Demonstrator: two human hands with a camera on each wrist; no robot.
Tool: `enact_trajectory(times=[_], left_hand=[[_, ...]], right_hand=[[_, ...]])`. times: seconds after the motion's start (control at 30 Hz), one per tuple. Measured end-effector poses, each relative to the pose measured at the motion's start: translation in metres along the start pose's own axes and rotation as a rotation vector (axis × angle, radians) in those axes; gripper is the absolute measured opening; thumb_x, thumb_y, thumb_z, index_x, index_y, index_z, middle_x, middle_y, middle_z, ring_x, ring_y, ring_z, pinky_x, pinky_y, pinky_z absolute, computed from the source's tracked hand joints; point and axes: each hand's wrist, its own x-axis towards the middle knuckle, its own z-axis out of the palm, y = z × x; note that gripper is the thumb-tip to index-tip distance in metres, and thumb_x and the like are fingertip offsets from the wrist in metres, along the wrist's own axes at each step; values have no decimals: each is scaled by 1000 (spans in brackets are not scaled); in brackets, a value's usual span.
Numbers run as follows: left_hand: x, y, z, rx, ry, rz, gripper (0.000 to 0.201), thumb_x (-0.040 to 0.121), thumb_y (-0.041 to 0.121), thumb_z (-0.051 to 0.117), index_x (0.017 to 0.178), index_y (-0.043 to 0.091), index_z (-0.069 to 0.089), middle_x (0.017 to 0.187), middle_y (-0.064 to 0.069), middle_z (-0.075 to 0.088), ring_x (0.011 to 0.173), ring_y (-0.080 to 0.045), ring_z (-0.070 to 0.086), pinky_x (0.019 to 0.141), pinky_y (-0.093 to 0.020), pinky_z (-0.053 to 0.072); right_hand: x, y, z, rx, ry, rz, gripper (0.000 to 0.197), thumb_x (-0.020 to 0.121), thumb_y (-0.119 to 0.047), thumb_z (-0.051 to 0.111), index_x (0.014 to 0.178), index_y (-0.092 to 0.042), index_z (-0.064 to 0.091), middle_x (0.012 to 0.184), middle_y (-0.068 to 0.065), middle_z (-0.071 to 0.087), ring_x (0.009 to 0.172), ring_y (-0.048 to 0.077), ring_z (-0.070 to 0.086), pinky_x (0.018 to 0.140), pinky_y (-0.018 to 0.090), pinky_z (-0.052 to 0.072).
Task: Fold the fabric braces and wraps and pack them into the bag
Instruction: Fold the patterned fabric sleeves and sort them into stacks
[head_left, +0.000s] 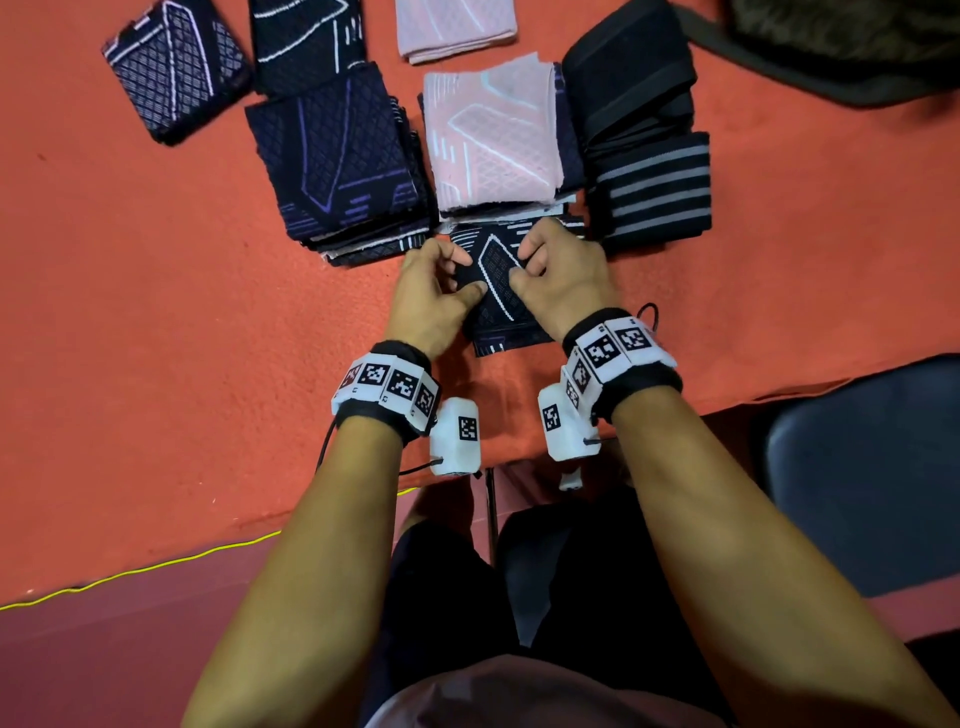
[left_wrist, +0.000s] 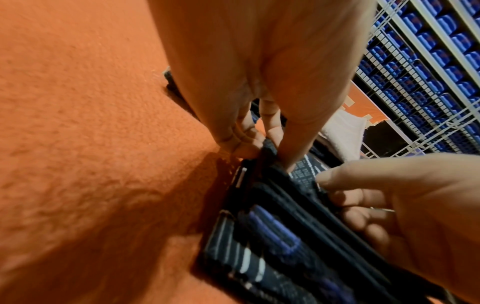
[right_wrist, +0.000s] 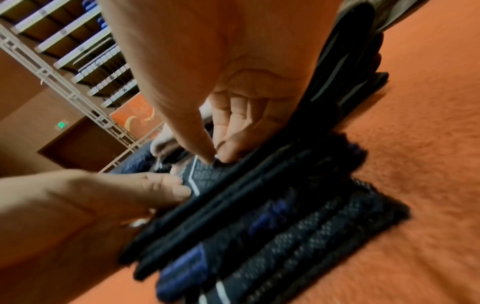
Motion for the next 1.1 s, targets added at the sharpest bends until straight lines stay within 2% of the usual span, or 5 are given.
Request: enact_trajectory(times=[0.33, 0.57, 0.67, 0.97, 1.1], left_hand=[[4, 0, -1, 61, -46, -50, 35, 68, 21, 75, 89, 36, 52, 97, -7, 53, 74, -11, 49, 69, -23, 42], [-1, 9, -4, 240, -35, 10, 27, 80, 10, 73, 102, 16, 58, 104, -7, 47, 80, -13, 50, 72, -17, 43], [-9, 19, -9, 245, -81, 16, 23, 80, 17, 68, 102, 14, 60, 93, -4, 52, 85, -20, 53, 78, -29, 45], [-7, 80, -63, 191, -108, 12, 16, 87, 7, 60, 98, 17, 65, 85, -5, 71, 87, -19, 67, 82, -29, 51], [6, 93, -102, 231, -33, 47, 17, 85, 7, 57, 94, 18, 66, 73, 8, 65, 71, -10, 59, 65, -18, 44]], right_hand=[[-3, 7, 11, -139, 8, -75, 12, 88, -19, 63, 97, -18, 55, 85, -6, 57, 79, 17, 57, 72, 34, 49], [-2, -2, 10, -206, -51, -22, 13, 90, -18, 59, 101, -17, 53, 97, 3, 61, 88, 23, 59, 80, 39, 51], [-4, -12, 4, -296, -138, 15, 11, 90, -18, 57, 101, -16, 56, 101, 6, 64, 91, 27, 61, 83, 39, 53], [-4, -89, -16, -383, -266, -86, 10, 91, -23, 52, 95, -21, 61, 98, 9, 68, 93, 33, 62, 80, 36, 53], [12, -139, -15, -342, -217, -135, 11, 90, -21, 47, 84, -23, 57, 94, 10, 65, 88, 34, 60, 78, 38, 54]])
